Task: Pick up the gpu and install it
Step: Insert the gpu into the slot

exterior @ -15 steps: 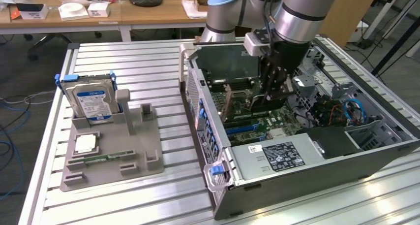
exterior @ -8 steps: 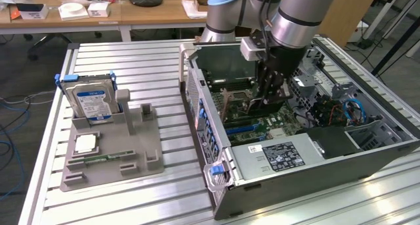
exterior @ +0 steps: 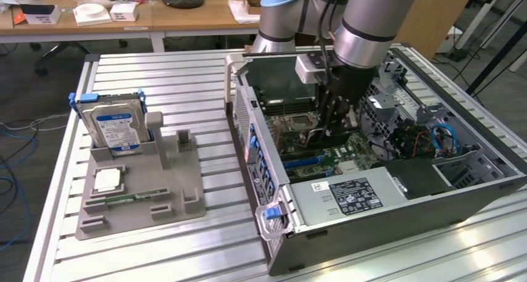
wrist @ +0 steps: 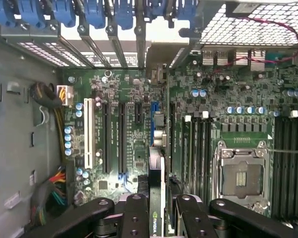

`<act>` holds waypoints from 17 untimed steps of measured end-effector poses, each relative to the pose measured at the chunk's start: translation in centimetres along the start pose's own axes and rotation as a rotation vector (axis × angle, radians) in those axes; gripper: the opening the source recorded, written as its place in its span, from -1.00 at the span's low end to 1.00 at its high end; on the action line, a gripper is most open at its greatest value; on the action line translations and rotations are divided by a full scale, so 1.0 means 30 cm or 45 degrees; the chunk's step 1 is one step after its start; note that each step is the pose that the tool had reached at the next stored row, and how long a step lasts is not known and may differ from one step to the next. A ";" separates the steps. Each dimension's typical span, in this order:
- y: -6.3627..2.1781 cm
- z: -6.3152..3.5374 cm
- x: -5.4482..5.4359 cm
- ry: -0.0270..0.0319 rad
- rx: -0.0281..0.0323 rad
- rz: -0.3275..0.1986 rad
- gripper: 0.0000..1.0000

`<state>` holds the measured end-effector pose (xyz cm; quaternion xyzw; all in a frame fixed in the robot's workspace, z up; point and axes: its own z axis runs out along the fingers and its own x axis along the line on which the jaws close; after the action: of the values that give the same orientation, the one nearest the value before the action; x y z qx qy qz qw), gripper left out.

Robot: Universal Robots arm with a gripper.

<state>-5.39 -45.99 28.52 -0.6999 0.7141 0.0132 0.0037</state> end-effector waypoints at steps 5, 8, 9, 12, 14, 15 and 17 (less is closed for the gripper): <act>0.014 0.021 0.003 -0.0001 0.0001 0.000 -0.47; 0.023 0.031 0.005 -0.0002 0.0001 0.000 -0.47; 0.028 0.035 0.005 0.0000 0.0001 0.000 -0.47; 0.041 0.047 0.006 0.0007 0.0000 0.000 -0.47; 0.050 0.054 0.006 0.0014 0.0001 0.000 -0.47; 0.053 0.057 0.006 0.0016 0.0001 0.000 -0.47; 0.057 0.060 0.007 0.0021 0.0002 0.000 -0.47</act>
<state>-7.12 -46.12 26.75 -0.6999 0.7141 0.0126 0.0032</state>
